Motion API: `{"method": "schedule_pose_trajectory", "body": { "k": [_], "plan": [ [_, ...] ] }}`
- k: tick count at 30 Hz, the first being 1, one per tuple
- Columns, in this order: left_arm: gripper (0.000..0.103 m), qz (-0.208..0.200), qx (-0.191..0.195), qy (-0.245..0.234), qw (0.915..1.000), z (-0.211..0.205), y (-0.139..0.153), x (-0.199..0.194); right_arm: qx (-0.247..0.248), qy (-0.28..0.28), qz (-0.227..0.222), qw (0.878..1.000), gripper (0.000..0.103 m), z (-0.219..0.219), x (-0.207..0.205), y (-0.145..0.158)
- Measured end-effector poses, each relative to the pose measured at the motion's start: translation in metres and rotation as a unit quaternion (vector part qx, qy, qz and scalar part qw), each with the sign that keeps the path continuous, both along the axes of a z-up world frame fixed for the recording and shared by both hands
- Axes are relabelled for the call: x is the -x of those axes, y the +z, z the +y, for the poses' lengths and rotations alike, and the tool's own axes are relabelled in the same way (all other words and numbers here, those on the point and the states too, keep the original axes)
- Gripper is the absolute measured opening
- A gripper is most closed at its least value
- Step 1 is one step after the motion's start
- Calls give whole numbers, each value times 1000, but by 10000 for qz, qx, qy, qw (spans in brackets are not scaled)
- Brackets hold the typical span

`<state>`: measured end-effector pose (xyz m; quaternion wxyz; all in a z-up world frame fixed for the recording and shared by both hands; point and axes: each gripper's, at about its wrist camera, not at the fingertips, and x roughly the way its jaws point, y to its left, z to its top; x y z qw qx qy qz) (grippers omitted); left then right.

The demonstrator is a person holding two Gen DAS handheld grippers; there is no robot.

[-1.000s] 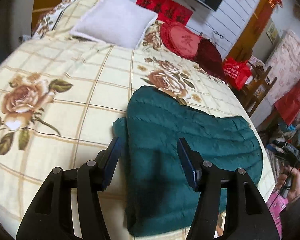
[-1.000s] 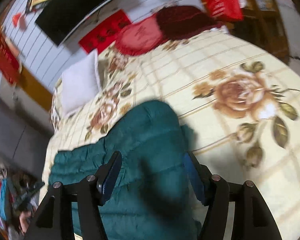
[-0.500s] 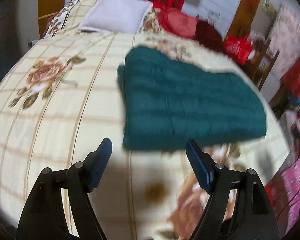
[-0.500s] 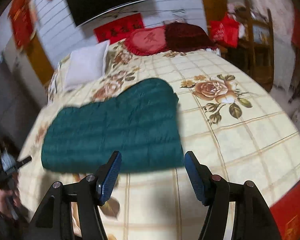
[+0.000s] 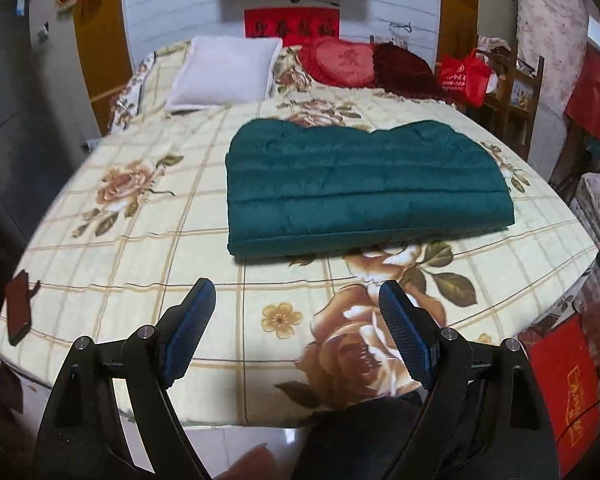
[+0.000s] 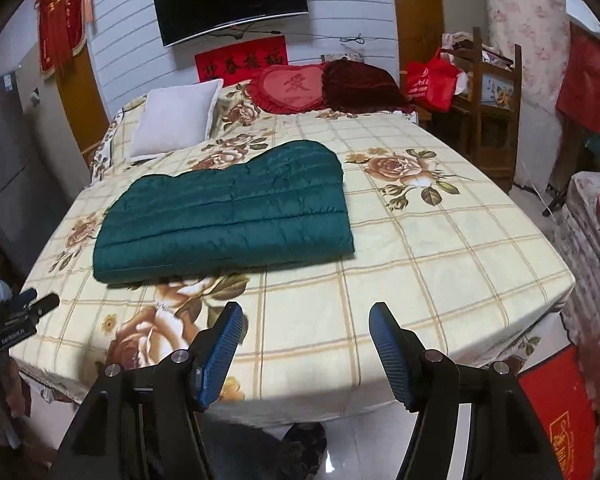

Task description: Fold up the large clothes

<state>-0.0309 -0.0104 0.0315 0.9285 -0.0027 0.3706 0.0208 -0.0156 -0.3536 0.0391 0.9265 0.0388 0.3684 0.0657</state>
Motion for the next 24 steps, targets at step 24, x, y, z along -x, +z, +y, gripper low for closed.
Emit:
{"method": "schedule_pose_trajectory", "body": {
  "k": [24],
  "plan": [
    [84, 274, 156, -90, 9995, -27, -7, 26, 393, 218, -176, 9988, 64, 35, 33, -11]
  ]
}}
